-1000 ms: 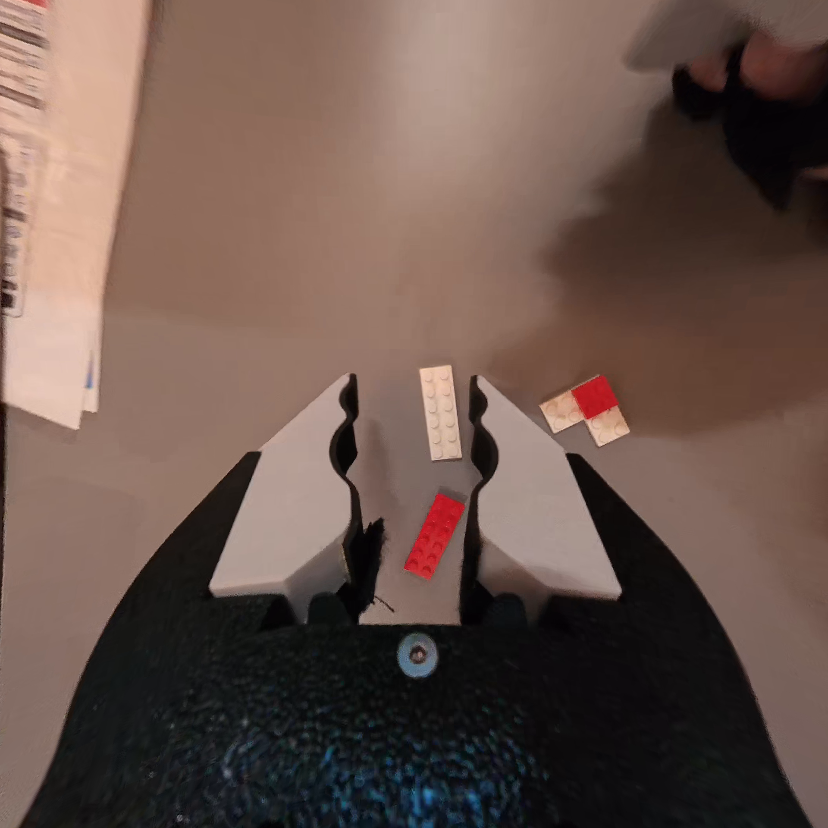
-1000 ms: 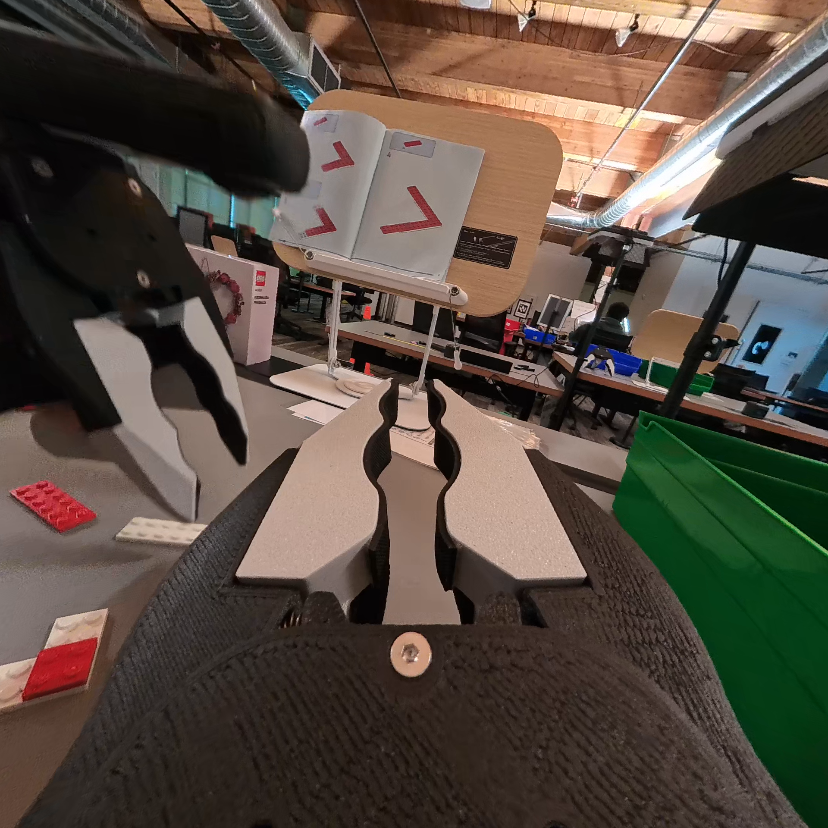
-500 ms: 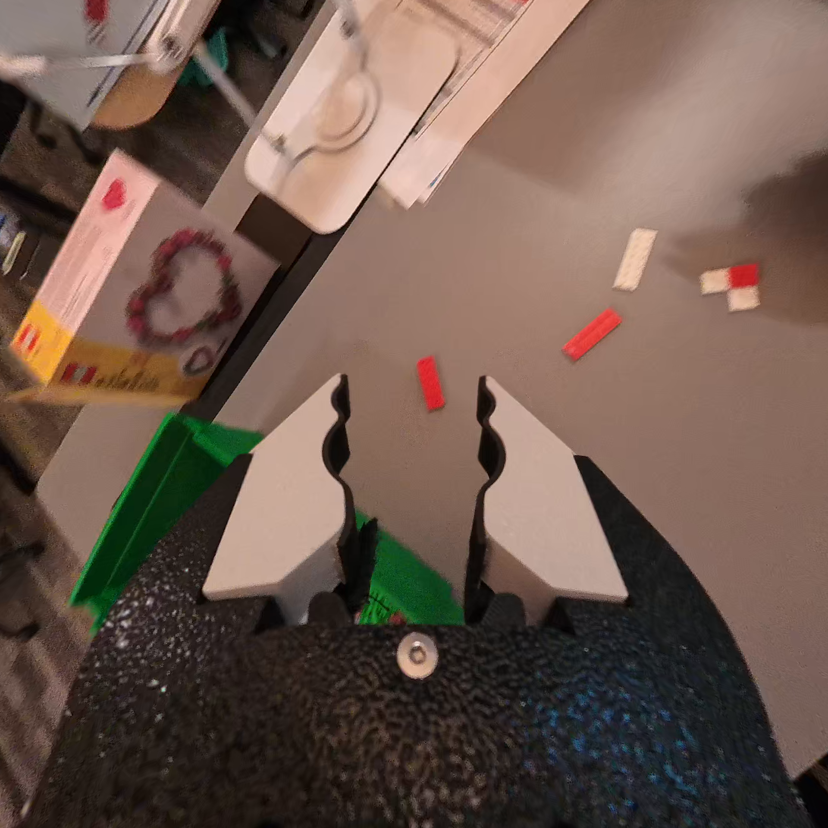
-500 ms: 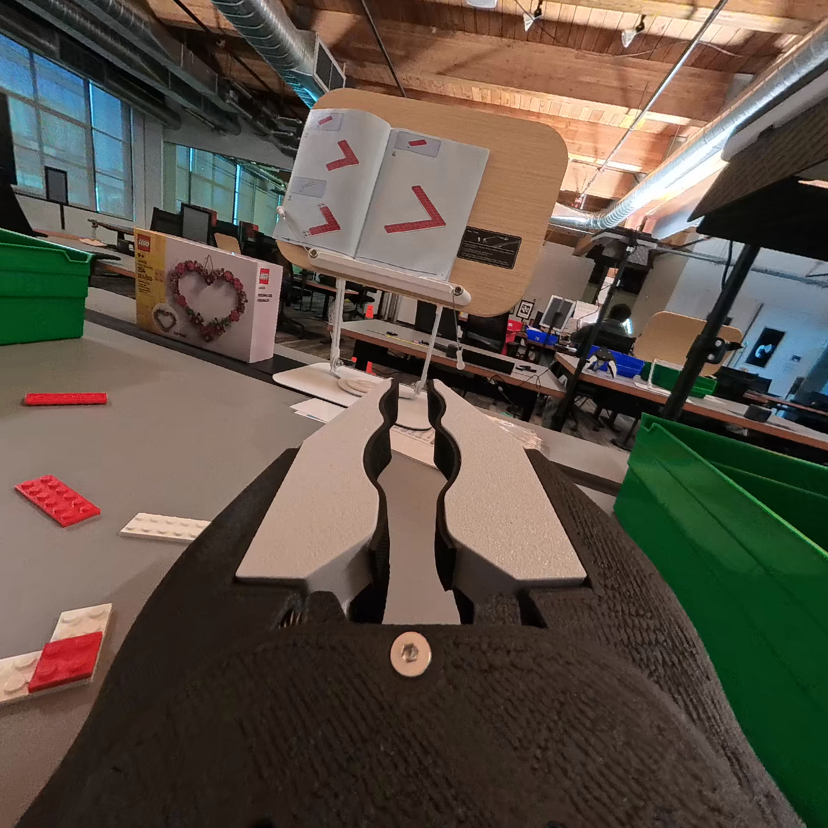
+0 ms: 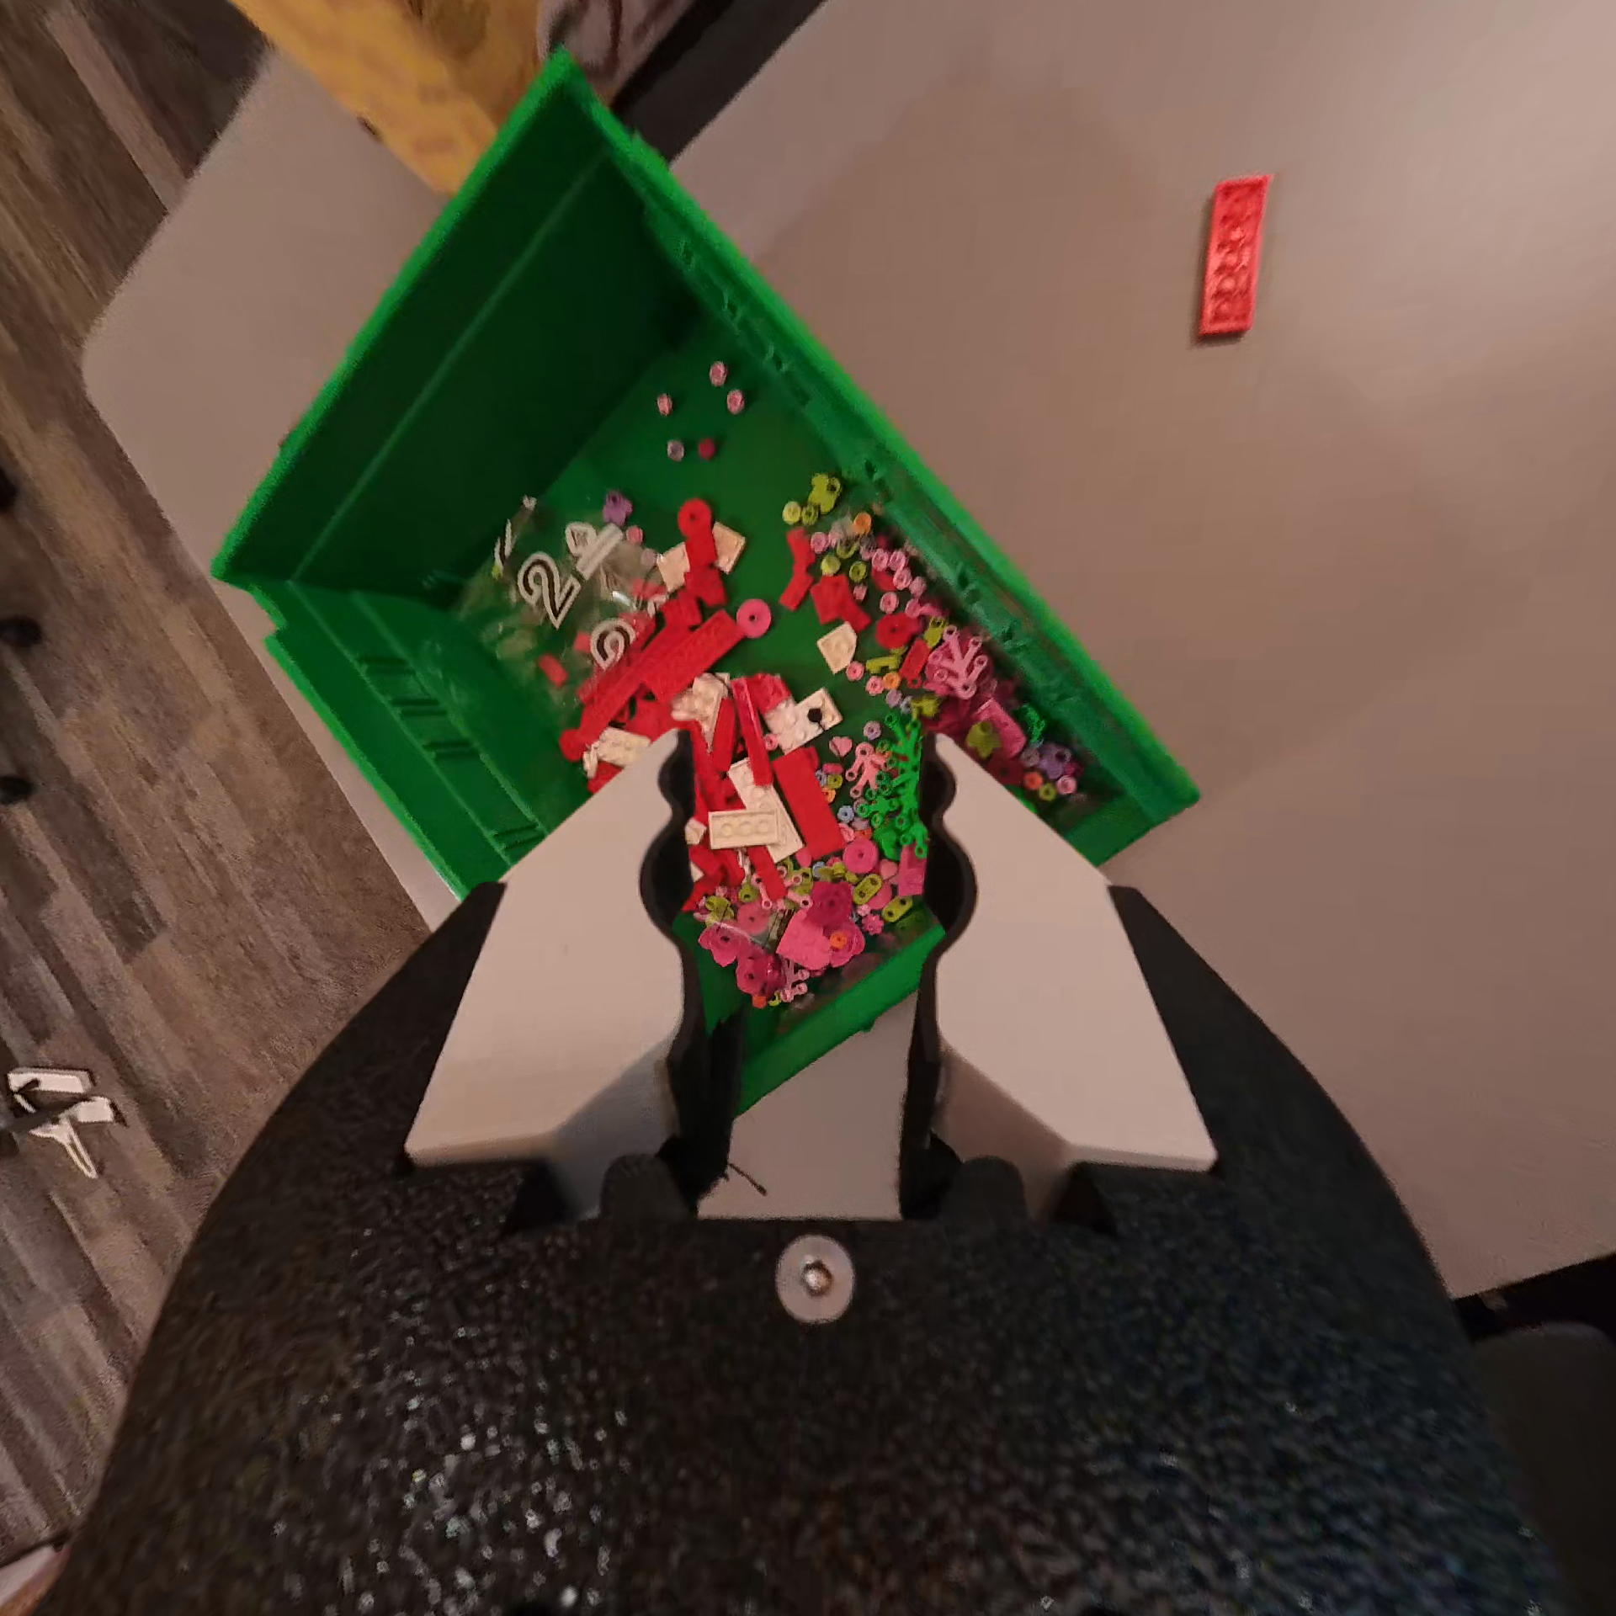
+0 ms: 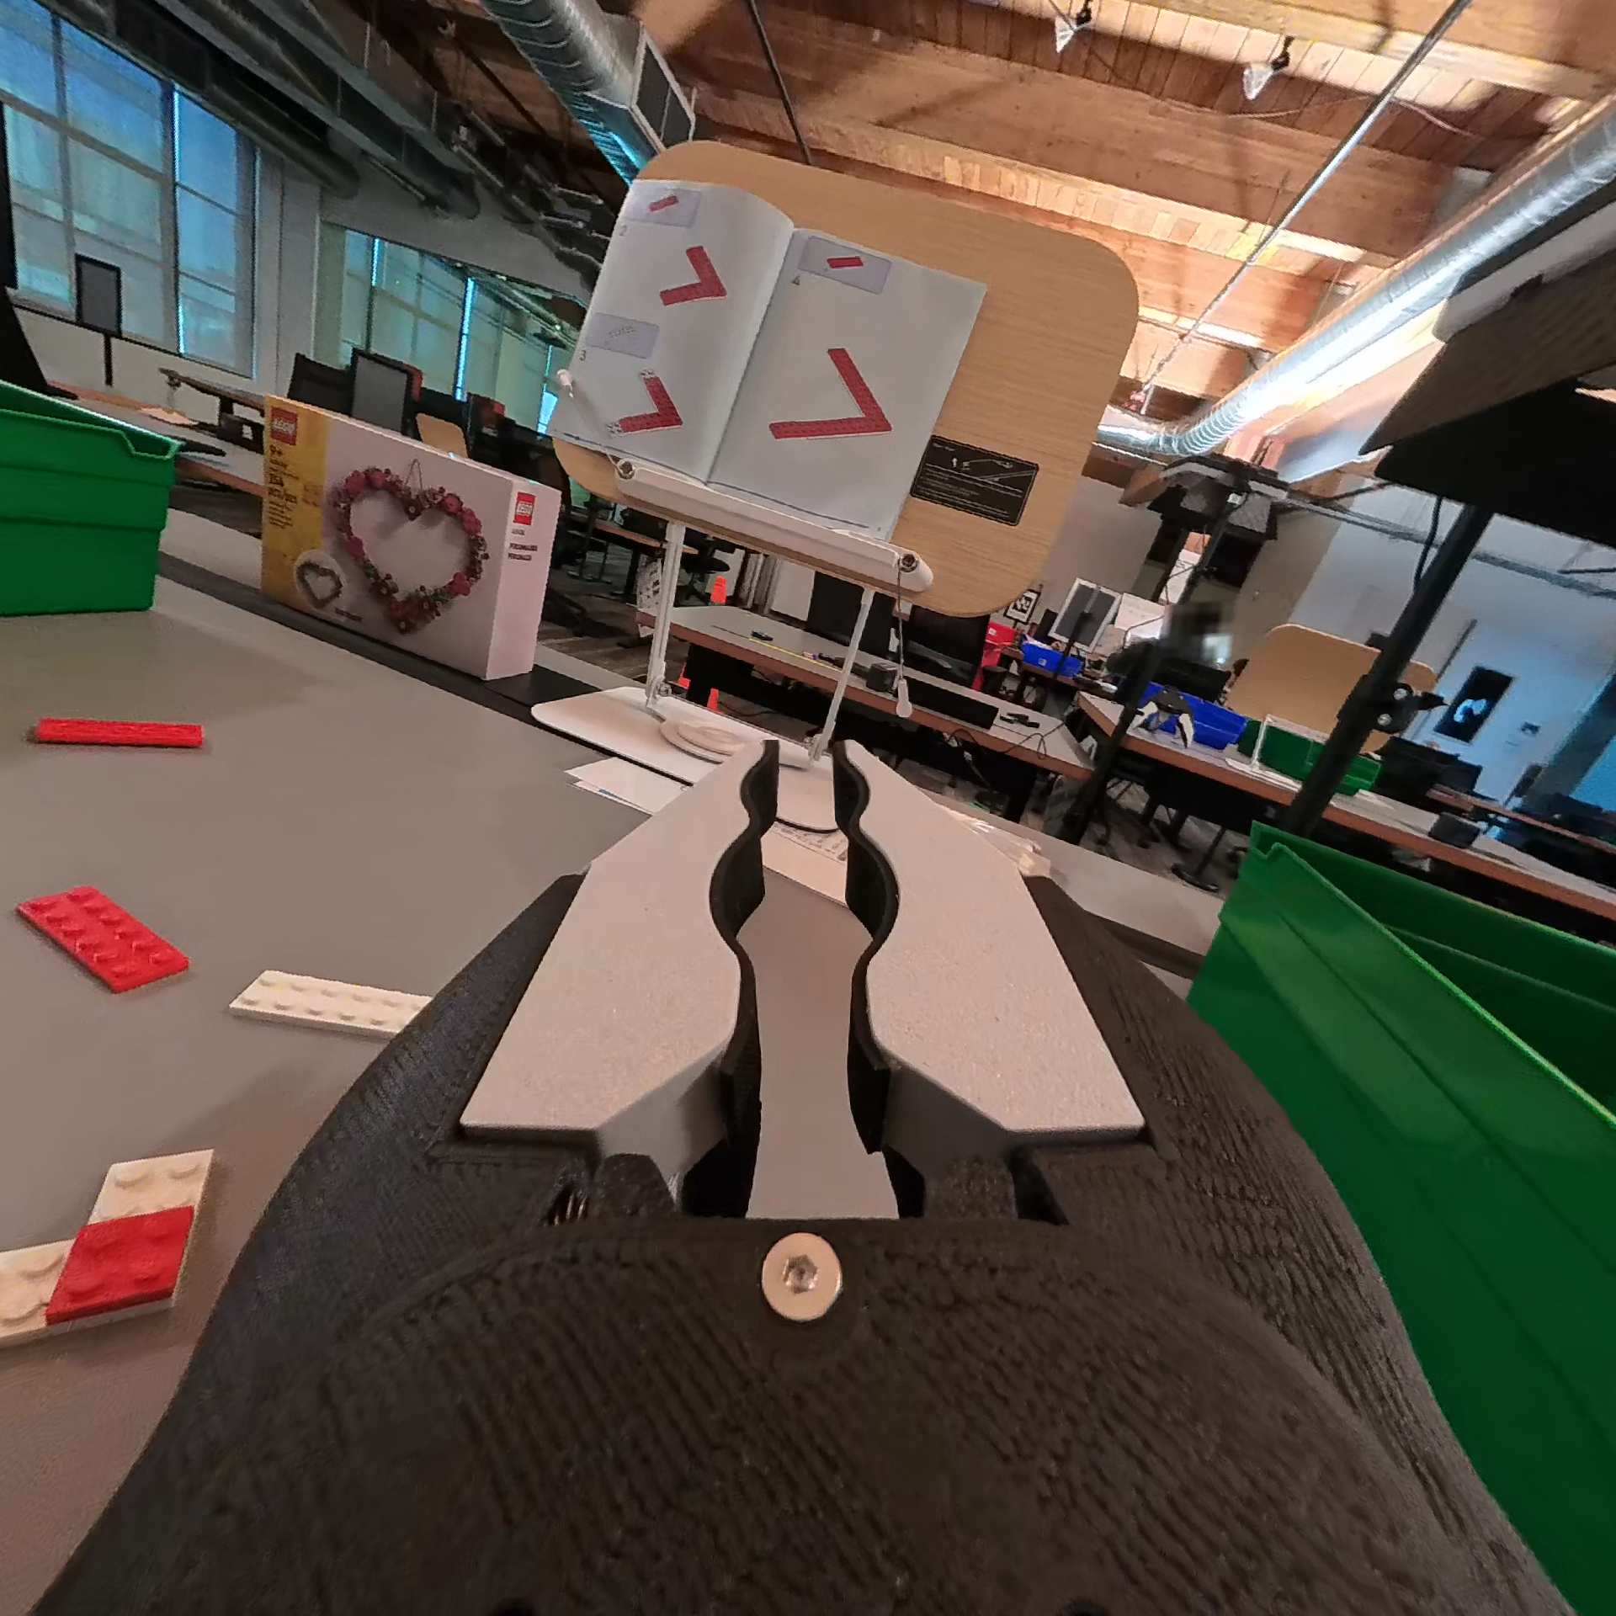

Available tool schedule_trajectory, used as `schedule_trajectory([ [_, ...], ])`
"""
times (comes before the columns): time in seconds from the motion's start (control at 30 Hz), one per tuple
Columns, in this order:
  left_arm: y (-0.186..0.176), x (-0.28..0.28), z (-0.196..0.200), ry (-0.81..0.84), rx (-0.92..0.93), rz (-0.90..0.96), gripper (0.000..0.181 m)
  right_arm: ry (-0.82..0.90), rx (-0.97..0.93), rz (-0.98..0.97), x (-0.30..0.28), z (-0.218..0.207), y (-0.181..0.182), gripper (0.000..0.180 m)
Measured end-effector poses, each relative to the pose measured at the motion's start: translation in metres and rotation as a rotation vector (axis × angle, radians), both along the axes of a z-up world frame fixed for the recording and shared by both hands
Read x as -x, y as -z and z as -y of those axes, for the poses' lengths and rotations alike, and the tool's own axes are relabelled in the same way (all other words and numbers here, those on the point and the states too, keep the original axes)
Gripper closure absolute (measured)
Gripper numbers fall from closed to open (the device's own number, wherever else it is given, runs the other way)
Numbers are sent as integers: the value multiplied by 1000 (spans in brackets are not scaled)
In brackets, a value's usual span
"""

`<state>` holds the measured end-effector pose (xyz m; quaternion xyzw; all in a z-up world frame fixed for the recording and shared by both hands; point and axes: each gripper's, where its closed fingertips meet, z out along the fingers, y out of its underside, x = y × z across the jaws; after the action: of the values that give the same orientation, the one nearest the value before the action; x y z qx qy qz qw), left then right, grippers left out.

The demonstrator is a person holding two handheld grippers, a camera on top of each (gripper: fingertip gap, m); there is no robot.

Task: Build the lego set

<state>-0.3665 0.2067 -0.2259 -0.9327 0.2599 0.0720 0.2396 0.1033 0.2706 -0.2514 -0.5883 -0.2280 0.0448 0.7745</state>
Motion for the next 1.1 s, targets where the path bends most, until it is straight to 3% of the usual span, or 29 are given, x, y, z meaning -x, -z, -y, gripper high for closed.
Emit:
schedule_trajectory([
  [0.03, 6, 7, -1, -7, 12, 2, 131, 2, 1, -2, -1, 0, 0, 169],
  [0.33, 60, 45, -5, -36, 137, 10, 132, 23, -9, 66, 4, -1, 4, 169],
  [0.53, 94, 50, 3, -67, 258, 88, 152, 22, -9, 94, 7, -1, 6, 169],
  [0.77, 112, 42, -4, -180, 317, 364, 161, 17, -9, 98, 8, -1, 6, 169],
  [1.1, 130, 63, -4, -285, 343, 328, 168, 8, -8, 101, 10, 0, 6, 169],
])
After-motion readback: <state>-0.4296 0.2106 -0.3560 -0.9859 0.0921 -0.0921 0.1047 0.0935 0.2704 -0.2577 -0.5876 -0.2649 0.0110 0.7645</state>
